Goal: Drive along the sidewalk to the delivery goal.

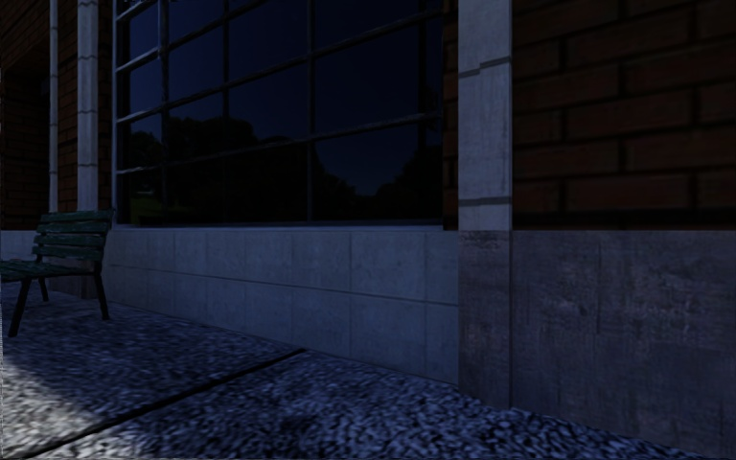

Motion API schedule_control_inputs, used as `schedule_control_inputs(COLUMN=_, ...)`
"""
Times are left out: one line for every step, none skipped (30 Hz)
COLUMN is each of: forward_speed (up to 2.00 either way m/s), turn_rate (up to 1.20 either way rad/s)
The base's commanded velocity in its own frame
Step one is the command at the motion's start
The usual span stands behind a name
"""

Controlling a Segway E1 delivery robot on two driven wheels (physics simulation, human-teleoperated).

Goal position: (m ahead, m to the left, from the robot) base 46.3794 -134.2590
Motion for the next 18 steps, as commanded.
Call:
schedule_control_inputs(forward_speed=0.00, turn_rate=0.00)
schedule_control_inputs(forward_speed=0.00, turn_rate=0.00)
schedule_control_inputs(forward_speed=0.00, turn_rate=0.00)
schedule_control_inputs(forward_speed=0.00, turn_rate=0.00)
schedule_control_inputs(forward_speed=0.00, turn_rate=0.00)
schedule_control_inputs(forward_speed=0.00, turn_rate=0.00)
schedule_control_inputs(forward_speed=0.00, turn_rate=0.00)
schedule_control_inputs(forward_speed=0.00, turn_rate=0.00)
schedule_control_inputs(forward_speed=0.00, turn_rate=0.00)
schedule_control_inputs(forward_speed=0.00, turn_rate=0.00)
schedule_control_inputs(forward_speed=0.00, turn_rate=0.00)
schedule_control_inputs(forward_speed=0.00, turn_rate=0.00)
schedule_control_inputs(forward_speed=0.00, turn_rate=0.00)
schedule_control_inputs(forward_speed=0.00, turn_rate=0.00)
schedule_control_inputs(forward_speed=0.00, turn_rate=0.00)
schedule_control_inputs(forward_speed=0.00, turn_rate=0.00)
schedule_control_inputs(forward_speed=0.00, turn_rate=0.00)
schedule_control_inputs(forward_speed=0.00, turn_rate=0.00)
